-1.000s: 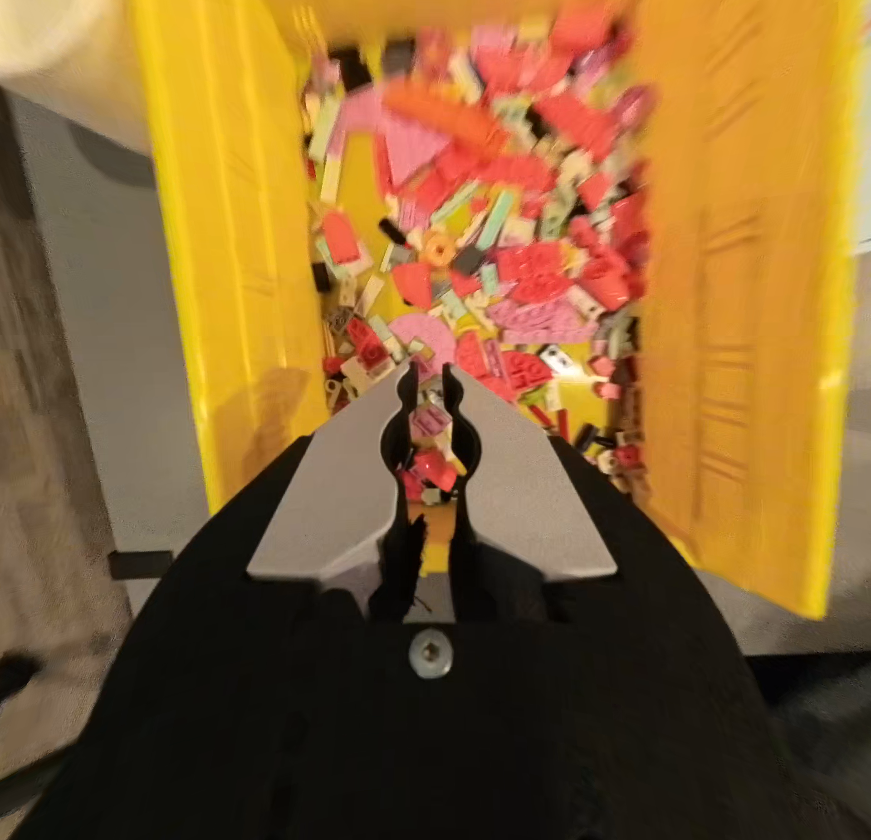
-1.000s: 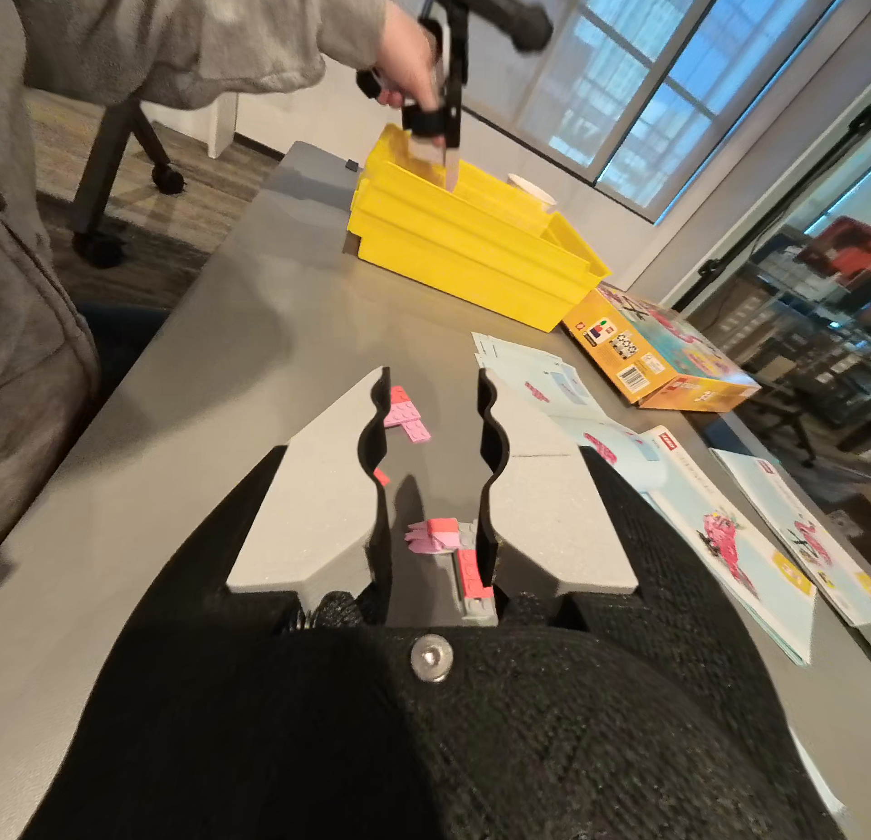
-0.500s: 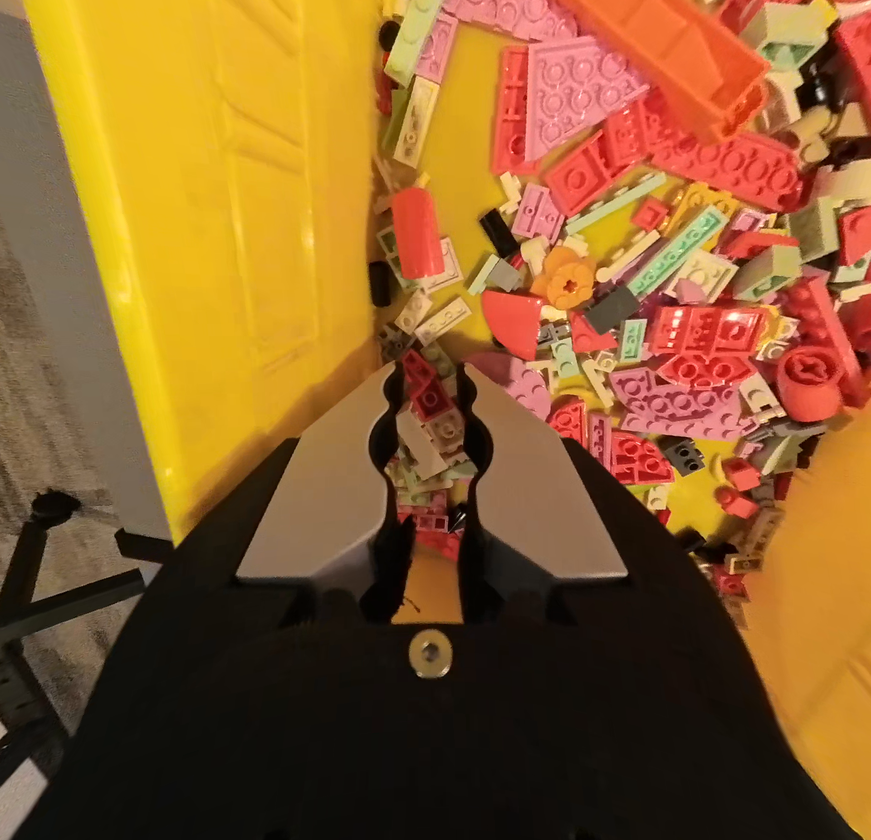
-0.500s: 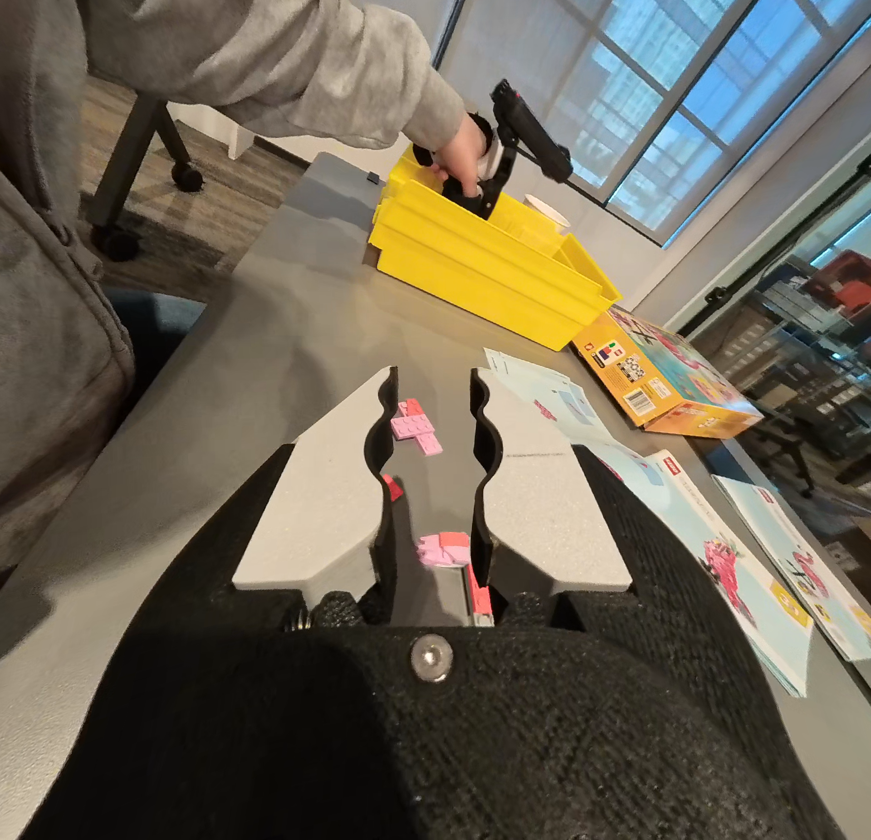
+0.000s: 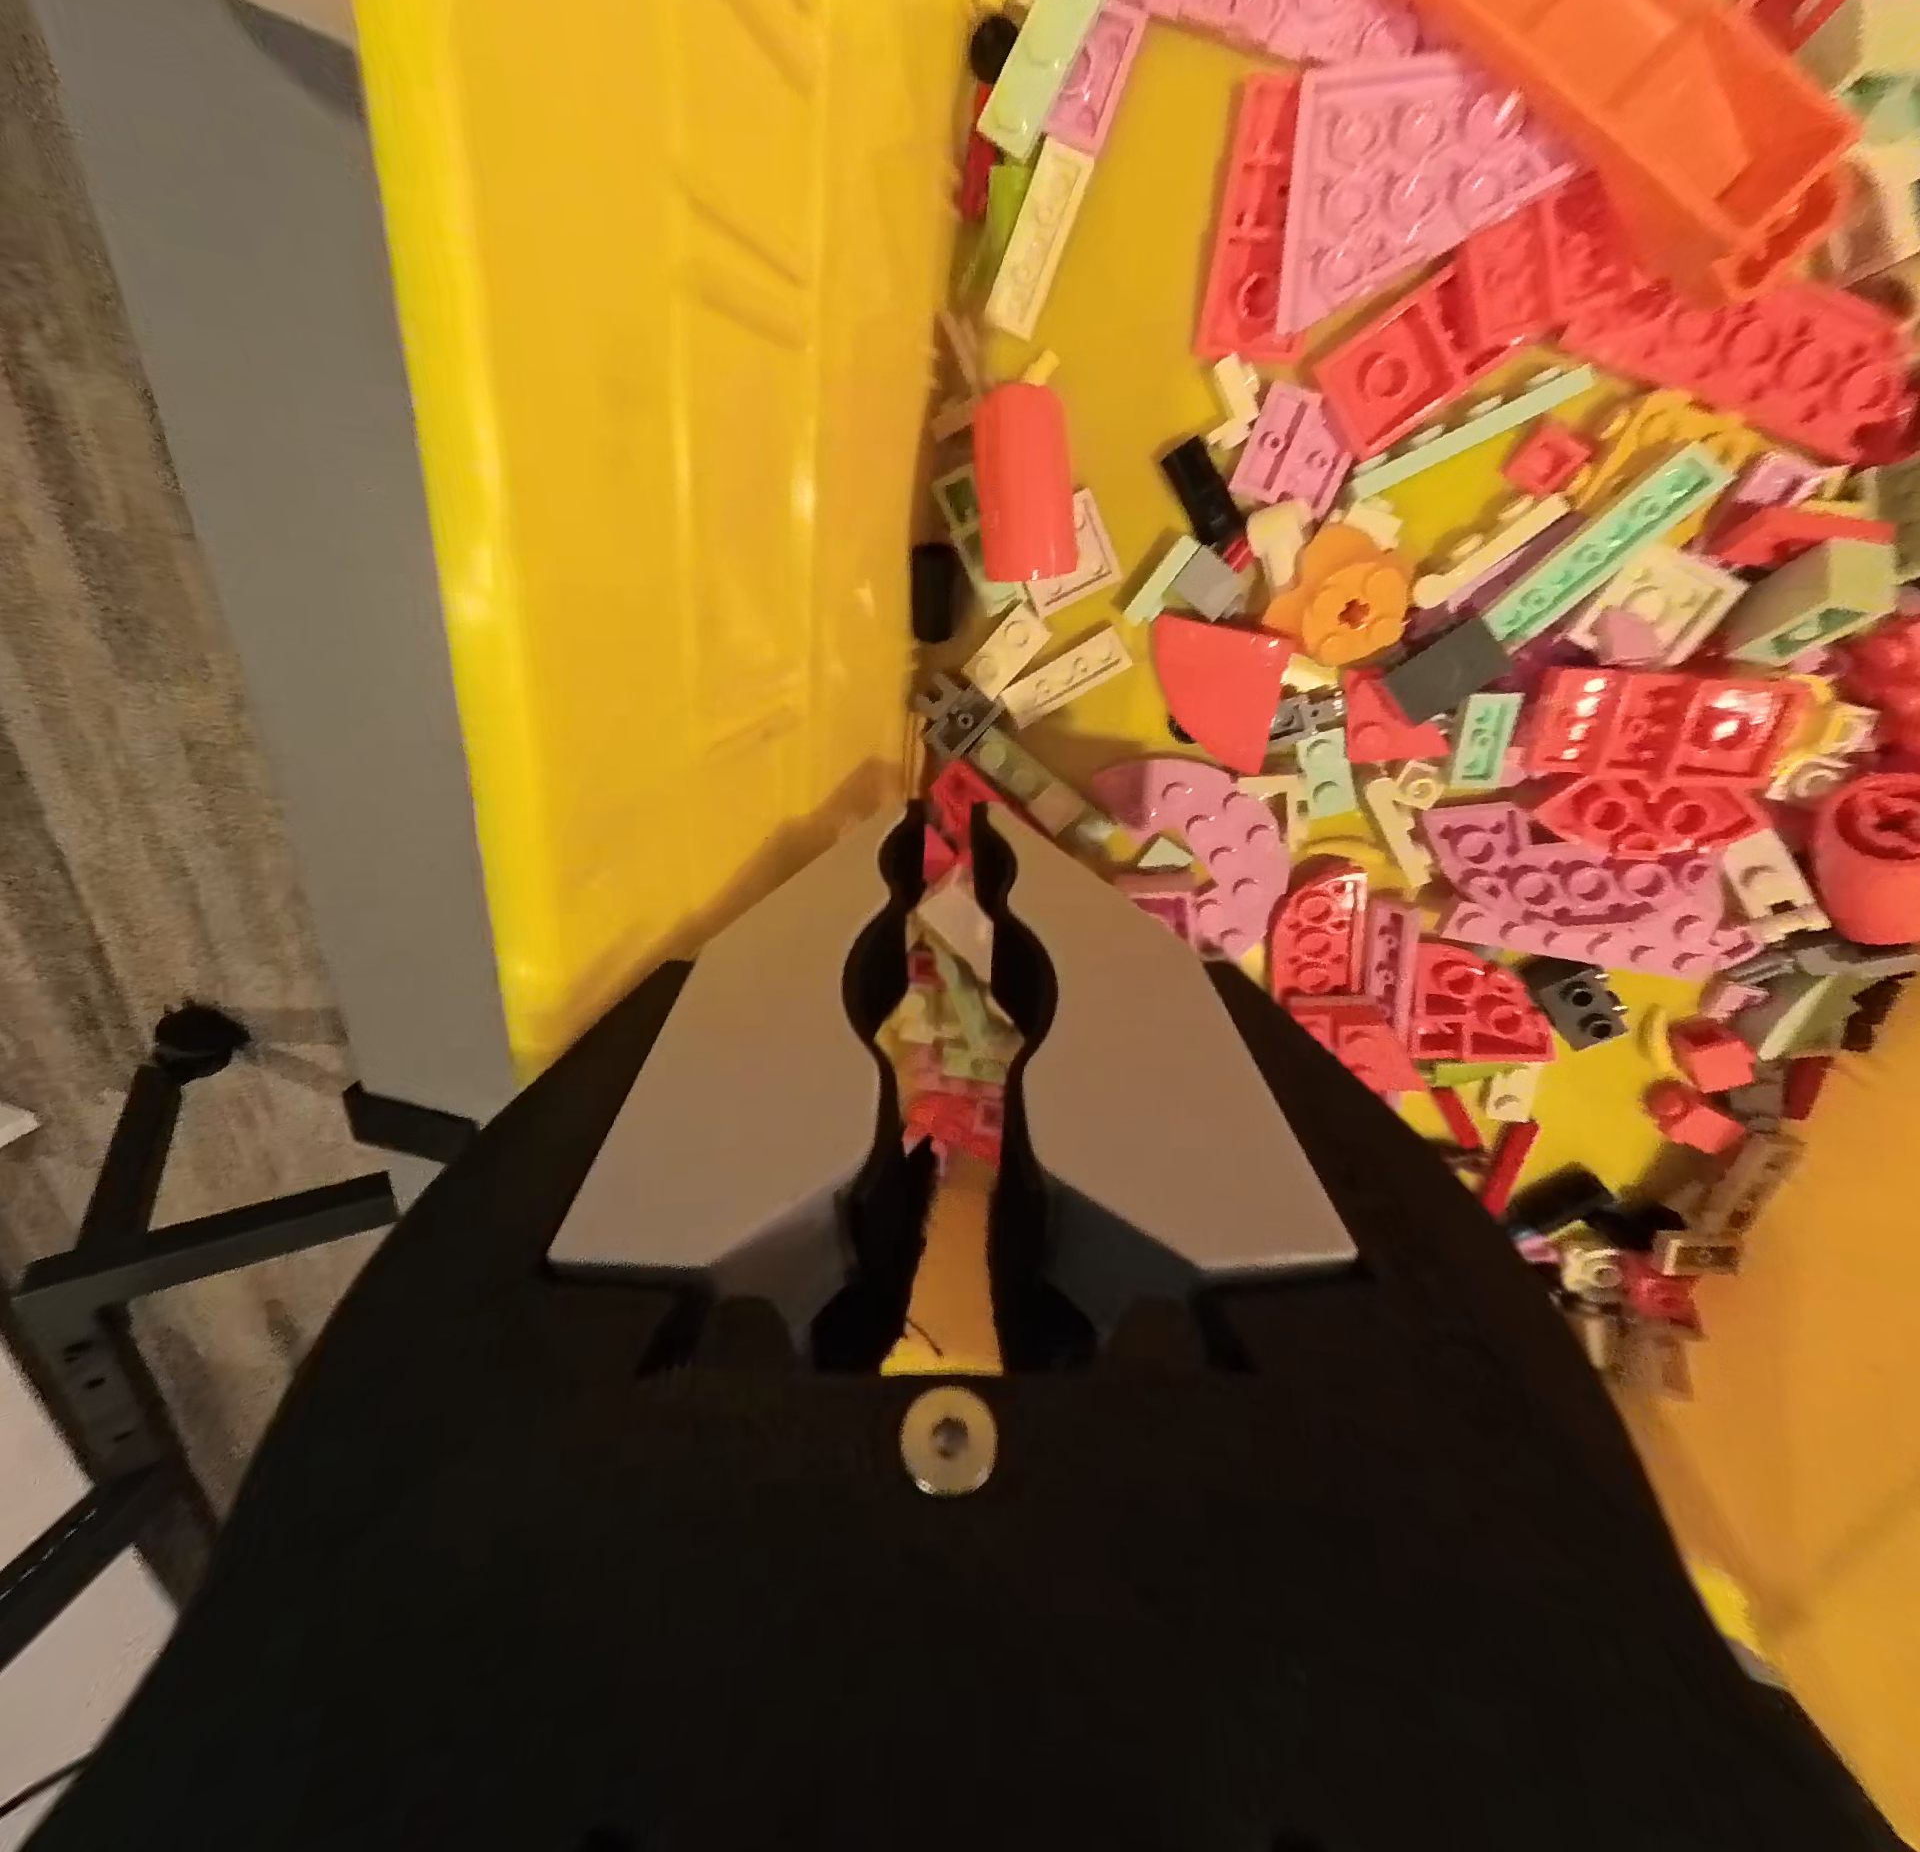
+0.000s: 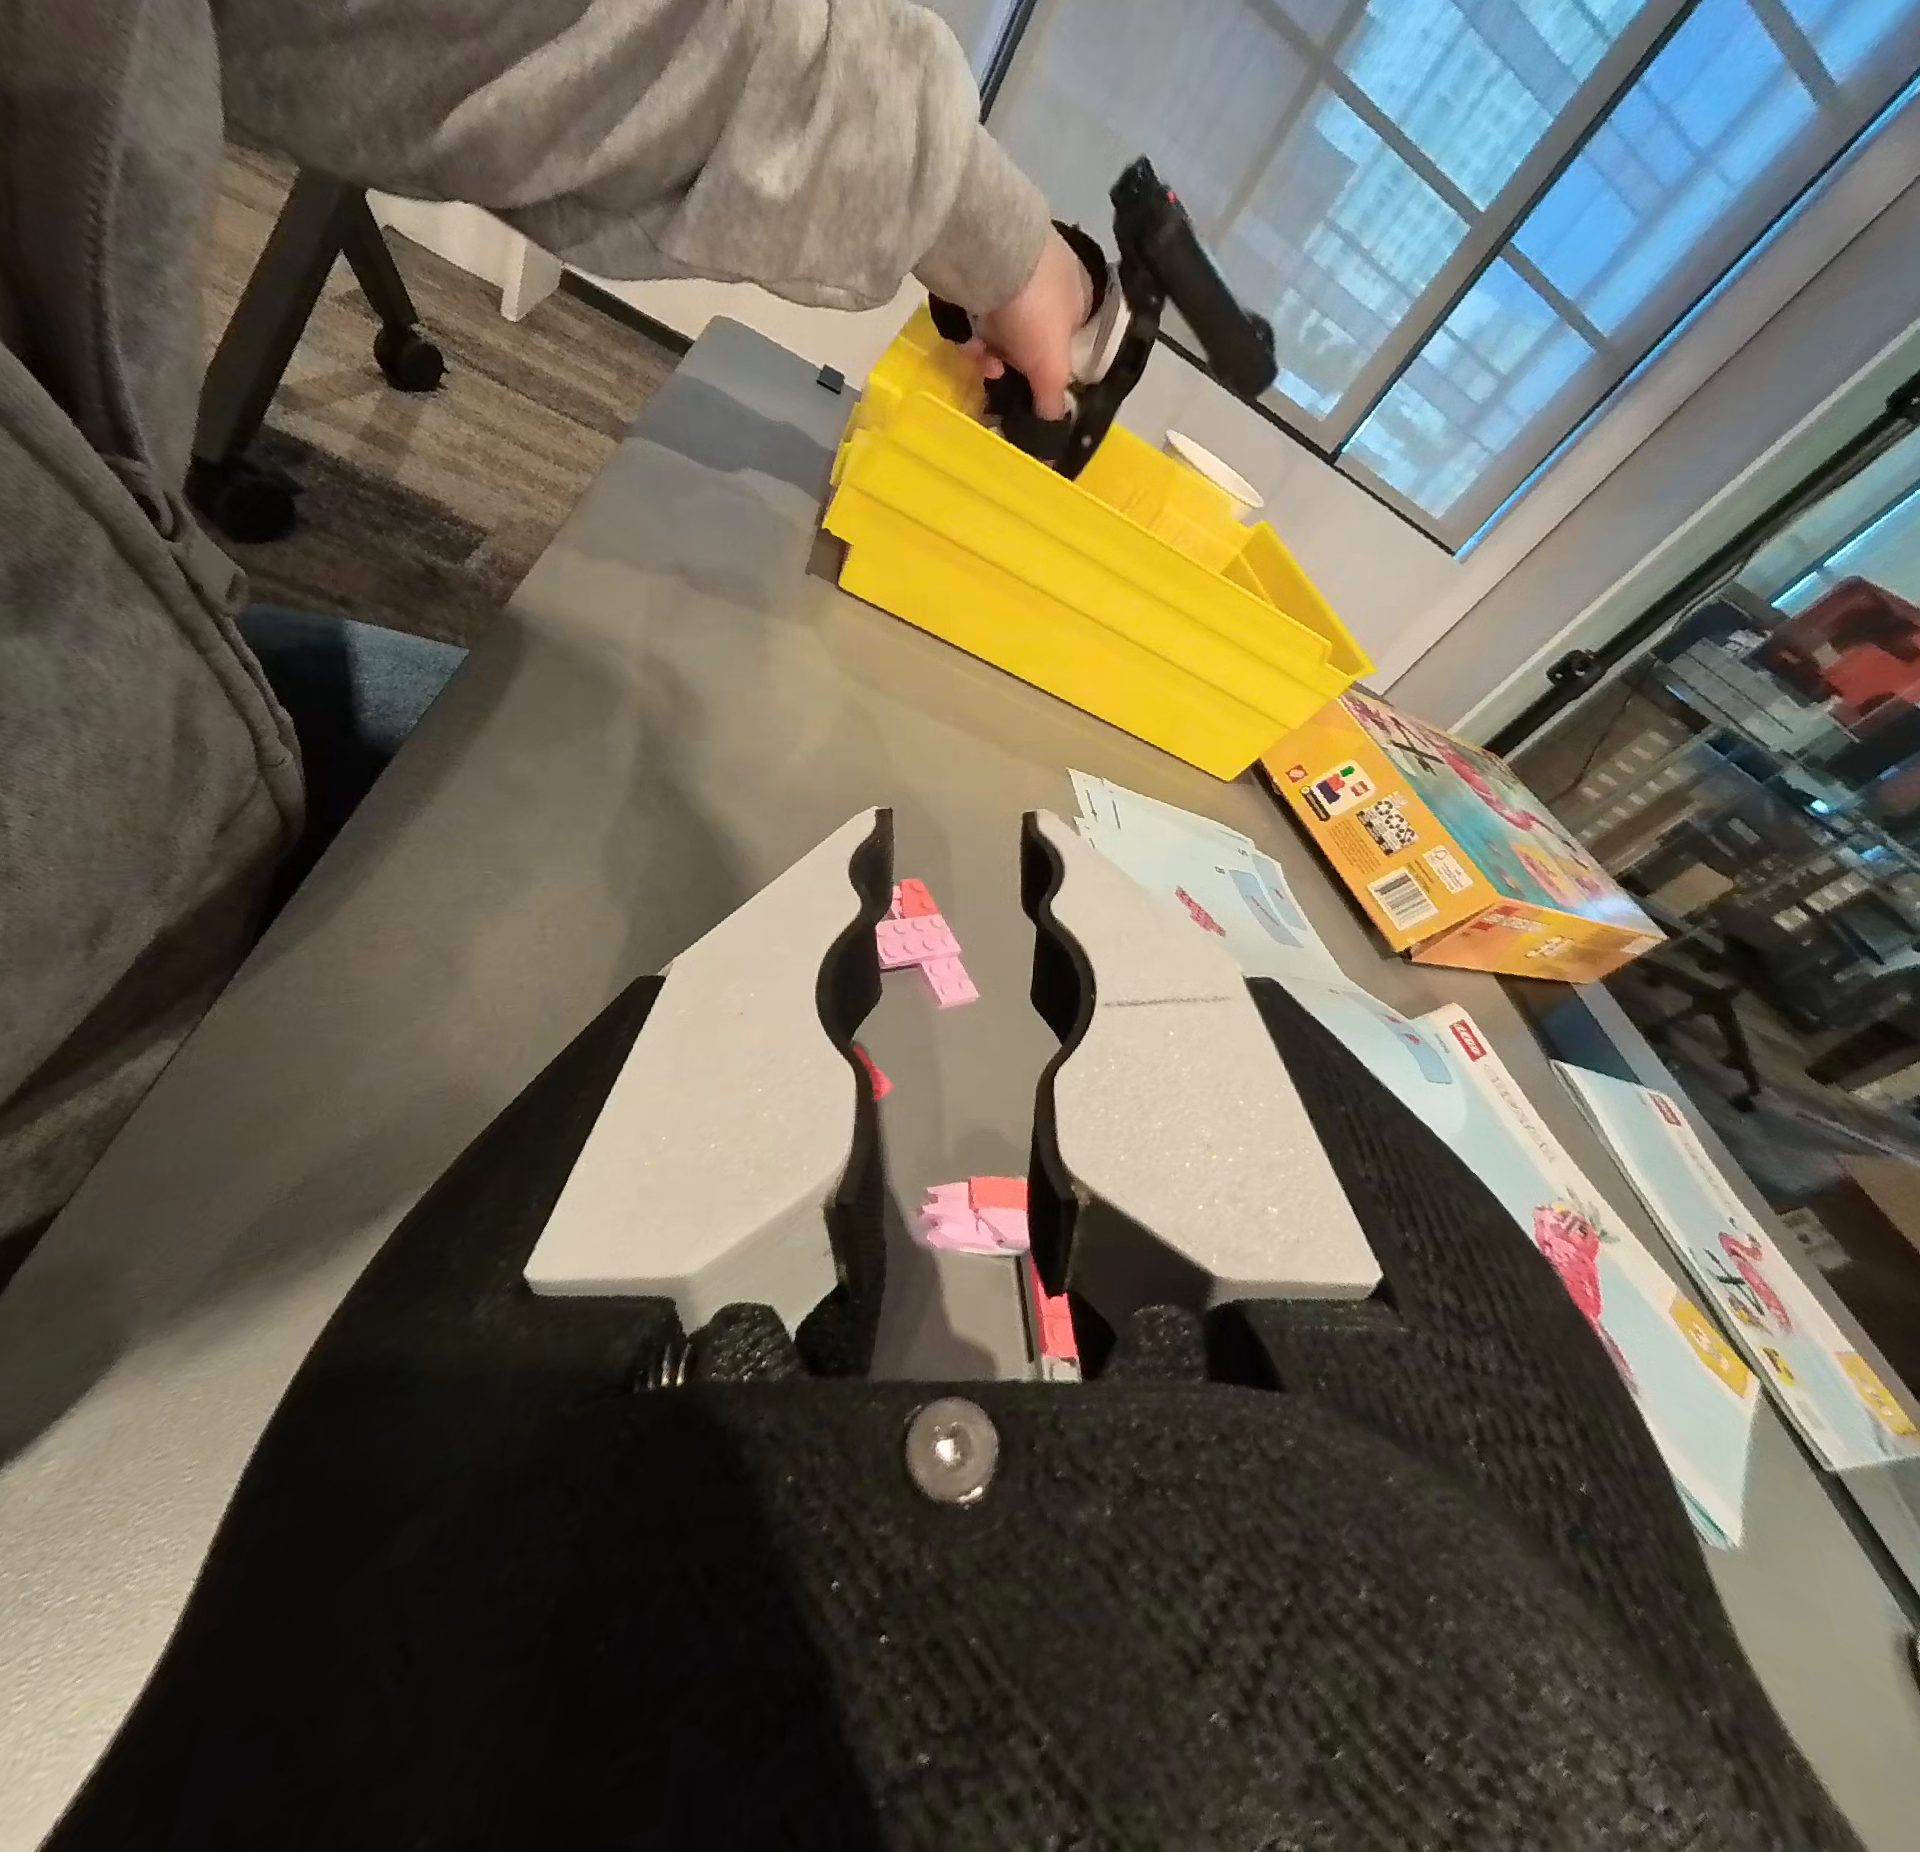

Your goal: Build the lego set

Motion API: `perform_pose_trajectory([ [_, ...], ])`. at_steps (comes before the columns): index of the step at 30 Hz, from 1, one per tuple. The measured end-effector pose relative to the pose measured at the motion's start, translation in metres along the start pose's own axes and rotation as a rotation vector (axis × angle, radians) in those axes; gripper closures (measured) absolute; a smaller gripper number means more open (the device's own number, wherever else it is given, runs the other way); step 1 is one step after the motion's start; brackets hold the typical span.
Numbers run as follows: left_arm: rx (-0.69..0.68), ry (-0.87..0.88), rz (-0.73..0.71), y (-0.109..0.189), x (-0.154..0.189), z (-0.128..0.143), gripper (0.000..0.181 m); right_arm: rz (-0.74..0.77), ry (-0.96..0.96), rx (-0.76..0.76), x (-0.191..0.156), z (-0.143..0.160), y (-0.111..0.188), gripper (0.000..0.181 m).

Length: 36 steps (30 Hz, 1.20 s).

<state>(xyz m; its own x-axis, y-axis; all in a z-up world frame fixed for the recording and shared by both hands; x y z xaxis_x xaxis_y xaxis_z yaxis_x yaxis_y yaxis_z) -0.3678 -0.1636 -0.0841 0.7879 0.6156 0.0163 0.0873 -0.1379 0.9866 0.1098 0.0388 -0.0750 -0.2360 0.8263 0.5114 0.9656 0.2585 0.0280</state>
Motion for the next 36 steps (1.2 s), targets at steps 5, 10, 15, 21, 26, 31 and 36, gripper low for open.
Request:
perform_pose_trajectory([
  [5, -0.006, 0.009, 0.028, -0.008, 0.000, 0.002, 0.173, -0.002, 0.005, 0.000, -0.001, 0.000, 0.000, 0.159],
  [10, 0.023, 0.029, 0.066, -0.008, 0.001, 0.001, 0.171, -0.006, 0.001, -0.005, -0.001, 0.000, 0.000, 0.160],
  [15, 0.017, 0.035, 0.068, -0.009, 0.001, 0.002, 0.169, -0.011, 0.007, -0.010, -0.002, 0.001, -0.001, 0.161],
  [21, 0.008, 0.032, 0.070, -0.012, 0.000, 0.003, 0.170, -0.012, 0.009, -0.018, -0.002, 0.002, -0.001, 0.163],
  [26, 0.043, 0.013, 0.092, -0.006, 0.000, 0.004, 0.171, -0.011, 0.010, -0.025, -0.002, 0.003, -0.002, 0.163],
  [31, 0.255, -0.031, 0.239, 0.033, 0.007, 0.011, 0.171, 0.014, 0.010, -0.036, -0.001, 0.004, -0.003, 0.164],
  [36, 0.577, -0.171, 0.635, 0.099, 0.062, 0.046, 0.172, 0.064, -0.014, -0.040, 0.003, 0.007, -0.004, 0.166],
])
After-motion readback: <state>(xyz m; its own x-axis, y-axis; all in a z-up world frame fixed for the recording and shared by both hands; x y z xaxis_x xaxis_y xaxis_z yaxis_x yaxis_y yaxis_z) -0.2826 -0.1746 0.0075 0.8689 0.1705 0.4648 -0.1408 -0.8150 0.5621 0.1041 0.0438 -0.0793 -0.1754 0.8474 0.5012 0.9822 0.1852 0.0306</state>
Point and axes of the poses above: each gripper's, where its closed fingertips meet, y back along the fingers, z out of its underside, x = y × z across the jaws, the point moved 9 cm from there along y, back along the fingers, and after that the axes turned 14 degrees about z, right-handed, at the moved point
